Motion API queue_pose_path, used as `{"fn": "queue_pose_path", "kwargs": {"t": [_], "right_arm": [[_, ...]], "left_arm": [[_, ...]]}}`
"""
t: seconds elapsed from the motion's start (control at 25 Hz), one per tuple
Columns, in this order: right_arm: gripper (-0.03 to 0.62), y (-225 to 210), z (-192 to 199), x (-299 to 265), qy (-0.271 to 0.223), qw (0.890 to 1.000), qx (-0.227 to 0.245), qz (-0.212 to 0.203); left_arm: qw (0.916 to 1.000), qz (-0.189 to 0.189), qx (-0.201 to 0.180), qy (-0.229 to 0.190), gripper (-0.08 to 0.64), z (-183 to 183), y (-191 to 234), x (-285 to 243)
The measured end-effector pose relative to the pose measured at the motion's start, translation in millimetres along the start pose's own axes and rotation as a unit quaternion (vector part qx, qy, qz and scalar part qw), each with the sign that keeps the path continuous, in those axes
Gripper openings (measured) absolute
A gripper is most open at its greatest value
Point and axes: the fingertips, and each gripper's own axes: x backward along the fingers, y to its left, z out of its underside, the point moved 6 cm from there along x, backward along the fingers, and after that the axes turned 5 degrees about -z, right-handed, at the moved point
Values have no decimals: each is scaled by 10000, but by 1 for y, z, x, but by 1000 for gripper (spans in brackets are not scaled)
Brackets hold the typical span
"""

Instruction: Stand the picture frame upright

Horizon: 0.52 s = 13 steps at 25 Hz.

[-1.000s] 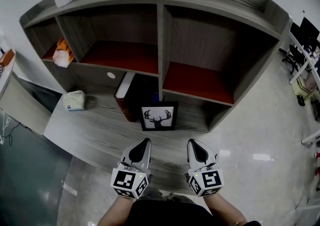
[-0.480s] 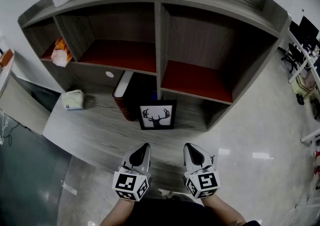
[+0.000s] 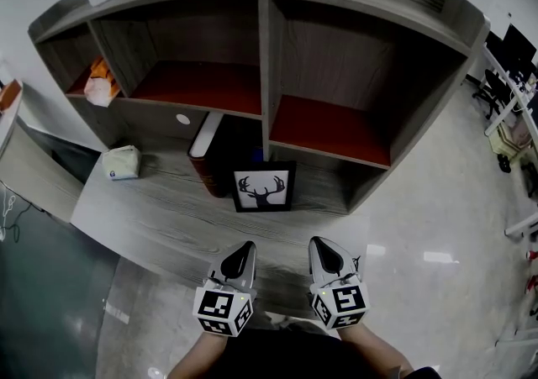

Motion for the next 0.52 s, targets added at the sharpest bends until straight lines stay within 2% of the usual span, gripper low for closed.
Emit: {"fn": "queue_pose_path", "kwargs": {"t": [0.52], "right_arm": [[0, -4, 4, -2, 107, 9999, -49, 5]], "left_arm": [[9999, -57, -48, 117, -8, 8, 1, 0]]}}
